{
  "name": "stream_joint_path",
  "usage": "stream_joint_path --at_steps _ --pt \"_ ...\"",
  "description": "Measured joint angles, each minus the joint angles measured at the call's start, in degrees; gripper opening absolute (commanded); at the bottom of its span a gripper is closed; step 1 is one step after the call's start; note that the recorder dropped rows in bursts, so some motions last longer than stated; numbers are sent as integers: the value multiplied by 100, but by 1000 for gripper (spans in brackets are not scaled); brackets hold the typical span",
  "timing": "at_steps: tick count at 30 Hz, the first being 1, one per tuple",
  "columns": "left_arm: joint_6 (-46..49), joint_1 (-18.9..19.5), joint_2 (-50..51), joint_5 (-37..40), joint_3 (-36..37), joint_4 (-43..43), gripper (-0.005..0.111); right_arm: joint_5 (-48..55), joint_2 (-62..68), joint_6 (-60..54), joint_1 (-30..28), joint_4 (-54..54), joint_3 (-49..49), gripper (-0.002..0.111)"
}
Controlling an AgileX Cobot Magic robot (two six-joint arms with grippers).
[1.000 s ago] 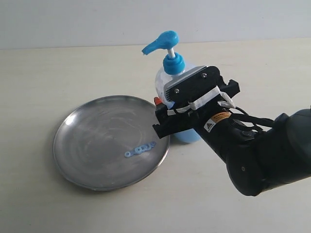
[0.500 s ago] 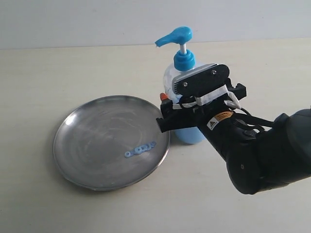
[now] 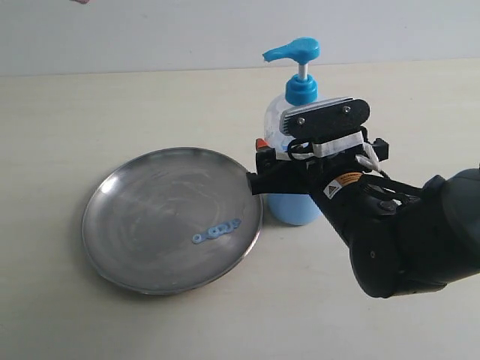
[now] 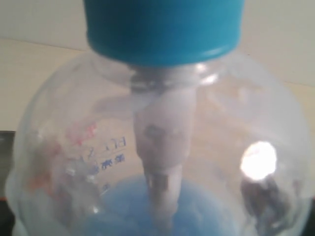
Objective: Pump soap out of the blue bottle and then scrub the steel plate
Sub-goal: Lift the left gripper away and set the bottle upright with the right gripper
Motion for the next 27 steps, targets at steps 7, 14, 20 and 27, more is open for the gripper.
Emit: stream_joint_path --at_steps 7,14,20,27 --pt "-110 0 -338 -325 755 48 0 0 0 167 0 164 0 2" --pt "-147 0 -400 -648 1331 61 0 0 0 186 0 174 0 41" --pt "-194 0 -400 -1062 1607 71 0 -10 0 85 0 174 -4 85" --pt "-194 0 -400 -1292 1668 71 0 -287 0 -27 0 174 -38 102"
